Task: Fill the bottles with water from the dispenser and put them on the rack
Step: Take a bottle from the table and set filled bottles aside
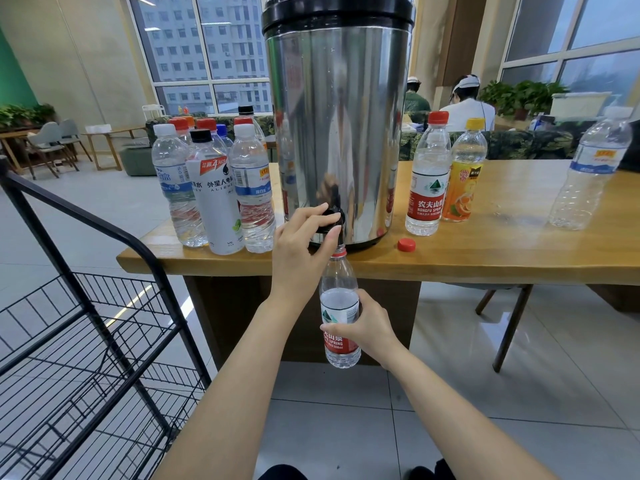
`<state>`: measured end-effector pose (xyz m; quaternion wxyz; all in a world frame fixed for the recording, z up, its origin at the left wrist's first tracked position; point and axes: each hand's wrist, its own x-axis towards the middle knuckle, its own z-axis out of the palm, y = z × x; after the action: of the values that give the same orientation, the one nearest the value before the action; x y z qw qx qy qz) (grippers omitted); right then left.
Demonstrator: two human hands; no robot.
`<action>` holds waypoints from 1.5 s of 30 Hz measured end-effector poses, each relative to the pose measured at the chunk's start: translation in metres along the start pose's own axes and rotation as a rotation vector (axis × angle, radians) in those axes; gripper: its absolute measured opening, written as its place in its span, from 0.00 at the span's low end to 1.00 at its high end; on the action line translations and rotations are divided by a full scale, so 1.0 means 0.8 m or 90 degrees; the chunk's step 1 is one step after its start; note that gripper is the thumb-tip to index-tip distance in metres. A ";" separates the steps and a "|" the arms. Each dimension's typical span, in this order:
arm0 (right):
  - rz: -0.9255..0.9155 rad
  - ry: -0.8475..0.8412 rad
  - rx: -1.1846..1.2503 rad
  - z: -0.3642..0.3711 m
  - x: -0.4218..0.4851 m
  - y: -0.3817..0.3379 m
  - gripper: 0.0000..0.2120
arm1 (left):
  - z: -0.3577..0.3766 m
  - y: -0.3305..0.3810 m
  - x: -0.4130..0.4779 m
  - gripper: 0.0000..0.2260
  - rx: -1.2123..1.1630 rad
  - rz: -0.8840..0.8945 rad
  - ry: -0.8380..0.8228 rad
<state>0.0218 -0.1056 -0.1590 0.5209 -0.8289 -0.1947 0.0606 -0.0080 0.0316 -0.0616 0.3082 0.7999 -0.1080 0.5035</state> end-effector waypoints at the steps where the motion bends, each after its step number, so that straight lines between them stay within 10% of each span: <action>1: 0.000 0.001 -0.002 0.000 0.000 0.000 0.37 | 0.000 0.000 0.000 0.15 0.001 0.000 0.000; 45: -0.004 0.006 -0.014 0.000 0.002 0.001 0.37 | 0.001 -0.003 -0.001 0.15 -0.015 0.004 0.003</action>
<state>0.0233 -0.1053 -0.1597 0.5127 -0.8343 -0.1958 0.0530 -0.0068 0.0331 -0.0631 0.3163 0.7948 -0.1159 0.5048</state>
